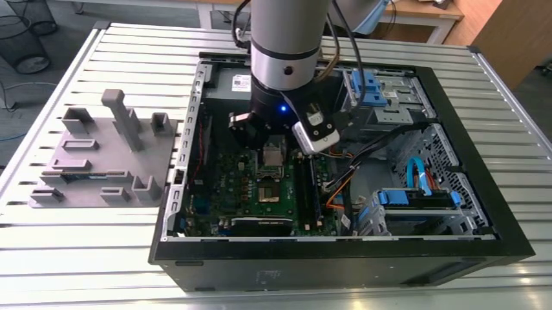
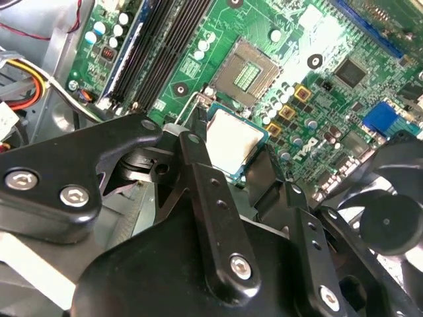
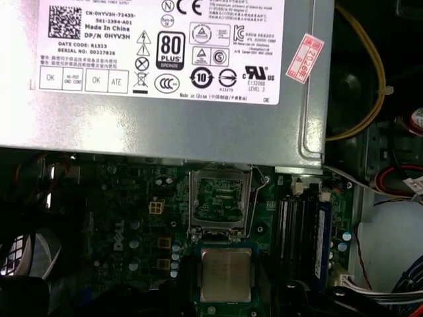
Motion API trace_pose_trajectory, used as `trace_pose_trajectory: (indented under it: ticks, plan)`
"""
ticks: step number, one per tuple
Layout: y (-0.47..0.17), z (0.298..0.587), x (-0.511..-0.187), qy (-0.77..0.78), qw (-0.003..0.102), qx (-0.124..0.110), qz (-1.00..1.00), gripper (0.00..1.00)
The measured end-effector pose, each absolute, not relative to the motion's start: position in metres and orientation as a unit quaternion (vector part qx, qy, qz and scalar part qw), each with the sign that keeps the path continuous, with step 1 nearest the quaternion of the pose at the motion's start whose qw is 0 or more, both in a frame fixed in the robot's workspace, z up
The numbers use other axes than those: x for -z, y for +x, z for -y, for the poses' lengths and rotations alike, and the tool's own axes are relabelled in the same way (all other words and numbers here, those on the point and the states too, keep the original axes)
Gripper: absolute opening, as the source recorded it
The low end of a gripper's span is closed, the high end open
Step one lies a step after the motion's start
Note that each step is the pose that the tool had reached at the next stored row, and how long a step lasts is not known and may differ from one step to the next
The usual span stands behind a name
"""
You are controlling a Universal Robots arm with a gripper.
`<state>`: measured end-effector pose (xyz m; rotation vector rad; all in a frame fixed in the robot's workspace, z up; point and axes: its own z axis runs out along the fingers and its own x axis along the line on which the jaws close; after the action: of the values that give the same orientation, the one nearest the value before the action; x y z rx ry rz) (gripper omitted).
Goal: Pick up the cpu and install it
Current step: 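Place the cpu into insertion slot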
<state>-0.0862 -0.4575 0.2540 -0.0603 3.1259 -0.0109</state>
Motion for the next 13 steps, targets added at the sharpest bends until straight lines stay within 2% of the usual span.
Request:
trace_pose_trajectory:
  ticks: [13]
  plan:
    - [-0.086, 0.479, -0.239, -0.019, 0.008, 0.005, -1.0, 0.47]
